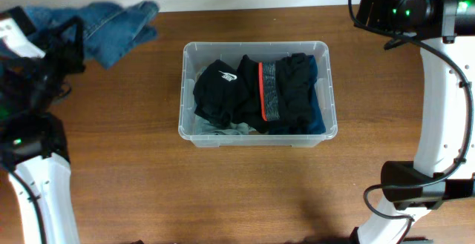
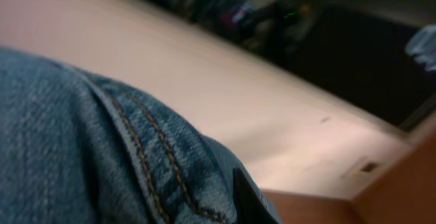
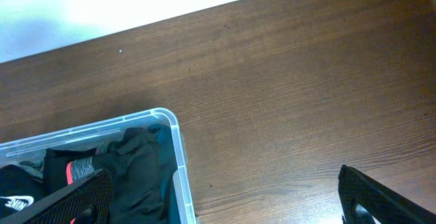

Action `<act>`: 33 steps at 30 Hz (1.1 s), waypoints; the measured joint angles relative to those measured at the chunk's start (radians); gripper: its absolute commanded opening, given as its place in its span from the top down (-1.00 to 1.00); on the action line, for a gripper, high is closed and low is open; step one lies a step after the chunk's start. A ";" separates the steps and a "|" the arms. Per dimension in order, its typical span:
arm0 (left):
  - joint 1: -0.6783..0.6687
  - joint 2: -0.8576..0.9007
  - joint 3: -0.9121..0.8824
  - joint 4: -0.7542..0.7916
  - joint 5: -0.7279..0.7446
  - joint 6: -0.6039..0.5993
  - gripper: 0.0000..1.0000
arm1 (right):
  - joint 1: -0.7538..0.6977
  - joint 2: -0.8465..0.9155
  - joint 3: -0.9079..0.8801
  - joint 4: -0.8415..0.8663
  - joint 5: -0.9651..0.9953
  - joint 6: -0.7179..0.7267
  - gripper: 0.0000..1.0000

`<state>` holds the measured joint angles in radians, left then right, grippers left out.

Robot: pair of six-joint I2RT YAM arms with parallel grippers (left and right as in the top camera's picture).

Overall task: Pack container
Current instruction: 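Lift the blue jeans' edge with the left gripper, then swing the held blue jeans over the bin with the left gripper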

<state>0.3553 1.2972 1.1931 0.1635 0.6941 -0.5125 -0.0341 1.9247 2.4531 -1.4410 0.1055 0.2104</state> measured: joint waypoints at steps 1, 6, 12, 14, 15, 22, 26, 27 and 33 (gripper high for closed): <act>-0.019 0.005 0.001 0.050 0.006 -0.015 0.99 | 0.000 0.000 0.000 0.000 0.000 -0.001 -0.97; -0.134 0.047 0.012 0.243 0.025 -0.103 1.00 | 0.000 0.000 0.000 0.000 0.000 -0.001 -0.97; -0.283 0.183 0.050 0.349 0.124 -0.172 1.00 | 0.000 0.000 0.000 0.000 0.000 -0.001 -0.97; -0.333 0.258 0.090 0.365 0.191 -0.183 1.00 | 0.000 0.000 0.000 0.000 0.000 0.000 -0.97; -0.358 0.303 0.123 0.365 0.233 -0.188 1.00 | 0.000 0.000 0.000 0.000 0.000 -0.001 -0.97; -0.478 0.568 0.447 0.355 0.549 -0.212 1.00 | 0.000 0.000 0.000 0.000 0.000 -0.001 -0.97; -0.527 0.645 0.615 0.338 0.664 -0.240 1.00 | 0.000 0.000 0.000 -0.001 0.000 -0.001 -0.96; -0.540 0.655 0.642 0.338 0.681 -0.245 1.00 | 0.000 0.000 0.000 0.000 0.000 -0.001 -0.97; -0.600 0.679 0.677 0.342 0.718 -0.248 0.99 | 0.000 0.000 0.000 0.000 0.000 -0.001 -0.97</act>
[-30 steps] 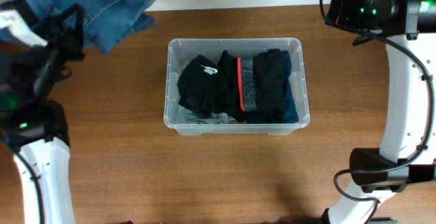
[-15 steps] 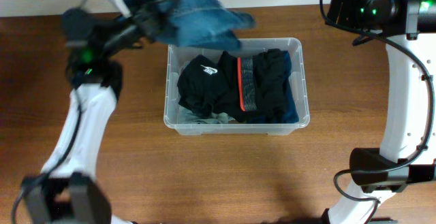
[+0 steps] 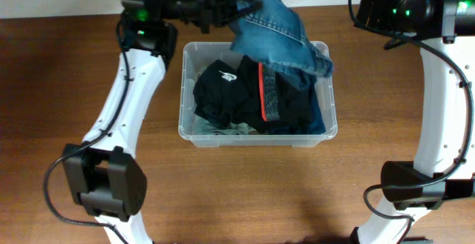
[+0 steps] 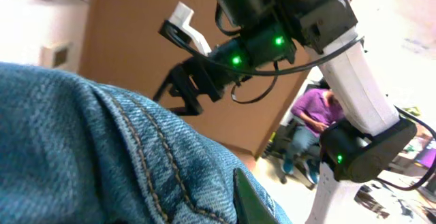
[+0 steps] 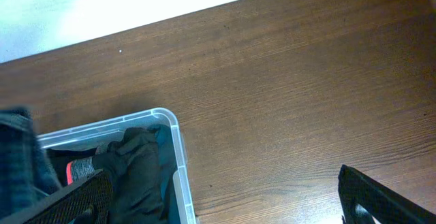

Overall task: Pack container
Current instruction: 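Swing the held blue jeans over the bin with the left gripper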

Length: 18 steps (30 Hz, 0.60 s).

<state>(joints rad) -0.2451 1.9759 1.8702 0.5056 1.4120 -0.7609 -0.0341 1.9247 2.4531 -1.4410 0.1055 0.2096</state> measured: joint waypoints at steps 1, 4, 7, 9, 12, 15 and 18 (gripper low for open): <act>-0.010 0.010 0.000 0.000 0.000 0.000 1.00 | 0.000 0.000 0.000 0.000 0.000 0.000 -0.96; -0.035 0.039 0.000 -0.001 -0.003 0.000 0.99 | 0.000 0.000 0.000 0.000 0.000 0.000 -0.97; -0.057 0.069 0.000 0.003 -0.021 0.001 1.00 | 0.000 0.000 0.000 0.000 0.000 0.000 -0.97; -0.071 0.080 0.000 0.015 -0.038 0.004 0.99 | 0.000 0.000 0.000 0.000 0.000 0.000 -0.97; -0.089 0.087 0.000 0.031 -0.061 0.017 1.00 | 0.000 0.000 0.000 0.000 0.000 0.000 -0.97; -0.103 0.087 0.000 0.037 -0.075 0.032 0.99 | 0.000 0.000 0.000 0.000 0.000 0.000 -0.97; -0.122 0.090 0.000 0.037 -0.084 0.046 0.99 | 0.000 0.000 0.000 0.000 0.000 0.000 -0.97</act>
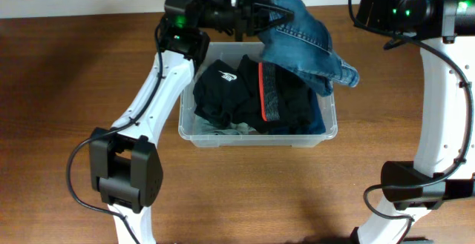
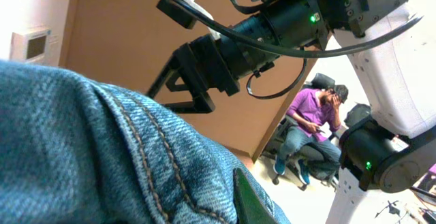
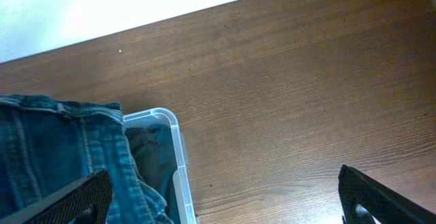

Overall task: Pack container
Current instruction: 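Swing the held blue jeans over the bin with the left gripper, then lower the blue jeans into the bin and release with the left gripper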

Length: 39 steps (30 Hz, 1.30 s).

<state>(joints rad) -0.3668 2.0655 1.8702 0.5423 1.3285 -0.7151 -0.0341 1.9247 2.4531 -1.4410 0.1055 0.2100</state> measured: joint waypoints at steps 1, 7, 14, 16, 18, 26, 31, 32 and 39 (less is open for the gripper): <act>-0.006 0.002 0.000 0.000 -0.001 0.006 1.00 | 0.000 0.000 0.000 0.000 0.000 0.000 -0.97; -0.038 0.026 0.000 -0.003 0.001 0.035 1.00 | 0.000 0.000 0.000 0.000 0.000 0.000 -0.97; -0.038 0.088 0.000 -0.021 0.042 0.043 1.00 | 0.000 0.000 0.000 0.000 0.000 -0.001 -0.97; -0.035 0.097 0.000 -0.038 0.057 0.043 1.00 | 0.000 0.000 0.000 0.000 0.000 0.000 -0.97; -0.032 0.104 0.000 -0.042 0.079 0.045 0.99 | 0.000 0.000 0.000 0.000 0.000 0.000 -0.97; 0.003 0.105 0.000 -0.084 0.142 0.045 1.00 | 0.000 0.000 0.000 0.000 0.000 0.000 -0.97; 0.032 0.105 0.002 -0.154 0.173 0.045 0.98 | 0.000 0.000 0.000 0.000 0.000 -0.001 -0.97; 0.036 0.105 0.002 -0.158 0.179 0.045 0.97 | 0.000 0.000 0.000 0.000 0.000 -0.001 -0.97; 0.038 0.105 0.002 -0.172 0.195 0.045 0.92 | 0.000 0.000 0.000 0.000 0.000 0.000 -0.97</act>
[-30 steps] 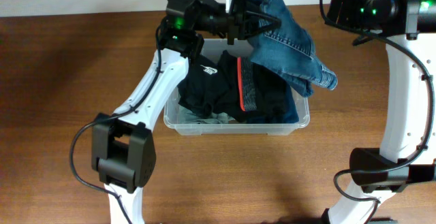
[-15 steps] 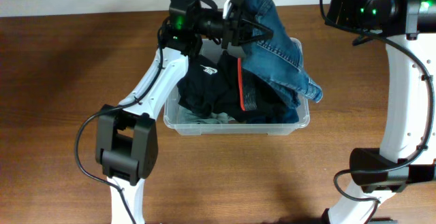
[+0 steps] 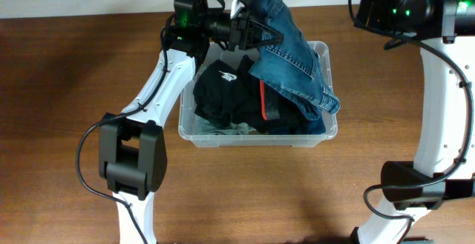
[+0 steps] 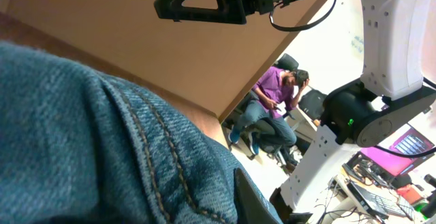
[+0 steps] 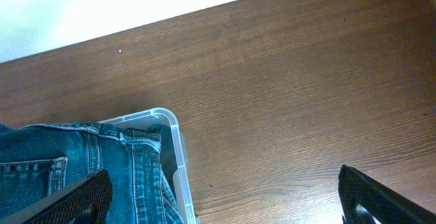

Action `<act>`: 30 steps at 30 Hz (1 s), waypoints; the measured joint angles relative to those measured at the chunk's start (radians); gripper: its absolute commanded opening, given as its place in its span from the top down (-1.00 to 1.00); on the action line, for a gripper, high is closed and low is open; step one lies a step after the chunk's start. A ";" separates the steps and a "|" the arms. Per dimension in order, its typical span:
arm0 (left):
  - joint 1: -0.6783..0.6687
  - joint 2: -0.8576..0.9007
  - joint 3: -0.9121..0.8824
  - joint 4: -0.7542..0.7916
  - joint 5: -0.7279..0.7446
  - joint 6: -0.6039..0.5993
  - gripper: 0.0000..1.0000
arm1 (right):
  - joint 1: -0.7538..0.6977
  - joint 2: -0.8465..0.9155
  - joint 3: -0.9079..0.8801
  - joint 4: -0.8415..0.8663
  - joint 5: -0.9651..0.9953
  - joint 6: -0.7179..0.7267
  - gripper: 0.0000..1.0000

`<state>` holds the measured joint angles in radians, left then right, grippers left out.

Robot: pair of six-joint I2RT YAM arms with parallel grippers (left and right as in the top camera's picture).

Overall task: Pack container
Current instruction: 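Lower the blue jeans into the bin and release with the left gripper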

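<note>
A clear plastic container (image 3: 330, 129) sits mid-table with black clothes (image 3: 223, 96) and a grey band with a red edge (image 3: 269, 103) inside. My left gripper (image 3: 249, 10) is shut on blue jeans (image 3: 289, 58), held above the container's back rim; the denim drapes over the right half, its end hanging past the right rim. Denim (image 4: 102, 156) fills the left wrist view. My right gripper (image 5: 221, 197) stands open over bare wood at the back right, with the jeans (image 5: 82, 166) and container corner (image 5: 174, 149) at the lower left of its view.
Brown wooden table (image 3: 74, 125) all round the container. The right arm's white link (image 3: 438, 88) runs down the right side. A pale wall edges the table's far side (image 5: 102, 6).
The jeans have sunk from hanging over the container's back right corner to draping onto the clothes in its right half. My left gripper still holds them. The right arm has not moved.
My left gripper was shut on the jeans at the table's far left, by the back edge. Then it held them above the container's back rim, then further right past the corner. Now the denim lies lower across the container's right half.
</note>
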<state>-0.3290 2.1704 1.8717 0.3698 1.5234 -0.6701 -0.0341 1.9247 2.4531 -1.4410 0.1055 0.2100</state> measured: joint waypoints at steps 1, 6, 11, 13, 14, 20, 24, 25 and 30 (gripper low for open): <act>0.000 0.000 0.000 0.000 0.001 0.000 0.92 | 0.000 0.000 0.000 0.000 0.000 -0.001 -0.97; 0.000 0.001 0.001 -0.047 0.006 0.000 0.95 | 0.000 0.000 0.000 0.000 0.000 -0.001 -0.97; 0.005 0.016 0.006 -0.134 -0.013 0.000 0.98 | 0.000 0.000 0.000 0.000 0.000 0.000 -0.97; 0.008 0.024 0.006 -0.144 -0.024 0.000 0.98 | 0.000 0.000 0.000 0.000 0.000 -0.001 -0.97; 0.012 0.027 0.006 -0.148 -0.032 0.000 0.98 | 0.000 0.000 0.000 0.000 0.000 0.000 -0.96; 0.035 0.028 0.006 -0.224 -0.047 0.003 0.98 | 0.000 0.000 0.000 0.000 0.000 0.000 -0.97; 0.045 0.028 0.008 -0.307 -0.054 0.039 0.98 | 0.000 0.000 0.000 0.000 0.000 0.000 -0.97; 0.046 0.029 0.009 -0.331 -0.056 0.056 0.98 | 0.000 0.000 0.000 0.000 0.000 0.000 -0.97; 0.047 0.028 0.019 -0.498 -0.084 0.164 0.98 | 0.000 0.000 0.000 0.000 0.000 0.000 -0.97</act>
<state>-0.2825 2.1986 1.8912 -0.1284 1.4395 -0.5056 -0.0341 1.9247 2.4531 -1.4410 0.1059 0.2096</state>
